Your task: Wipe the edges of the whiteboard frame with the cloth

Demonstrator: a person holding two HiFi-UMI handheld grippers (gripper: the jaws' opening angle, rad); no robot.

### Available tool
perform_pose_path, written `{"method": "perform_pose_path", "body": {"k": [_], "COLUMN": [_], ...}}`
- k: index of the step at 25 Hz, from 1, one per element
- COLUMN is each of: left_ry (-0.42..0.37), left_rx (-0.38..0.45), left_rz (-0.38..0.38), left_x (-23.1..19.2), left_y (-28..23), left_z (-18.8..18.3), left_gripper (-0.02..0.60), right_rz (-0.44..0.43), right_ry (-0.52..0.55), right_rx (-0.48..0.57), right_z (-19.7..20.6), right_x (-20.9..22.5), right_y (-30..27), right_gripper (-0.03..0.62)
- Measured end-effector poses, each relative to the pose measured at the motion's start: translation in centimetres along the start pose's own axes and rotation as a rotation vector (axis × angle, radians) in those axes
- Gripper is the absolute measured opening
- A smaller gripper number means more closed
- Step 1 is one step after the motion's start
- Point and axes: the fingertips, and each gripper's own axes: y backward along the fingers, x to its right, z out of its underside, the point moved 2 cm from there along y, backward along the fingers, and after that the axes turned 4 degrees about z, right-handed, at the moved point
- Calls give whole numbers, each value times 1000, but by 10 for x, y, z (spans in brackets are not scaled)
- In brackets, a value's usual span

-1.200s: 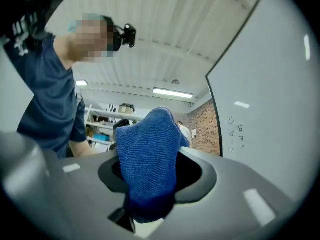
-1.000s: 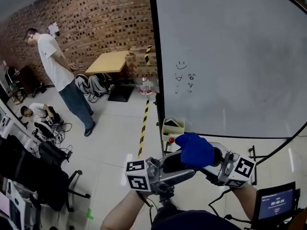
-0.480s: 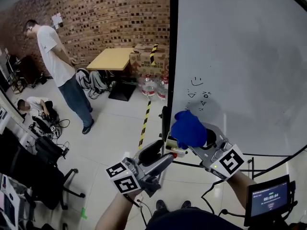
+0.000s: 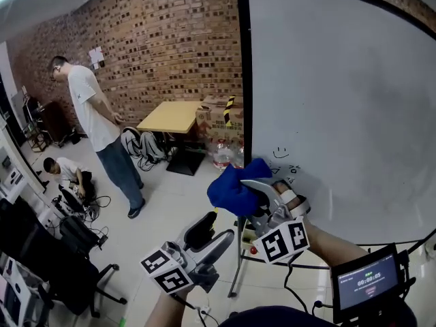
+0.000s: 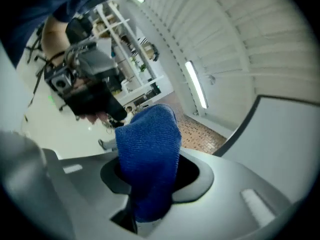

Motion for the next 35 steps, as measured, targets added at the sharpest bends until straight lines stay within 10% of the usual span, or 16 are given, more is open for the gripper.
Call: {"method": "perform_pose_path", "body": {"k": [6, 15, 18, 22, 35], "left_ry": [-87, -554, -568, -575, -782], "left_rx": [-38, 40, 102, 151, 135], "left_rz": [-58, -25, 13, 56, 46], "left_x": [-7, 29, 48, 66, 85], "left_y": [24, -51, -85, -121, -228], "left_z": [-19, -167, -204, -240, -325], "left_gripper": [313, 285, 282, 267, 249], "right_rz": [86, 447, 375, 235, 238], "right_ry": [374, 287, 105, -82, -197], "right_rx": [-36, -56, -163, -323, -461], "right_z": [-27, -169, -177, -153, -92], "right_x": [74, 404, 475, 496, 502], "right_y": [-32, -26, -38, -61, -40], "right_gripper": [152, 152, 152, 152, 143]}}
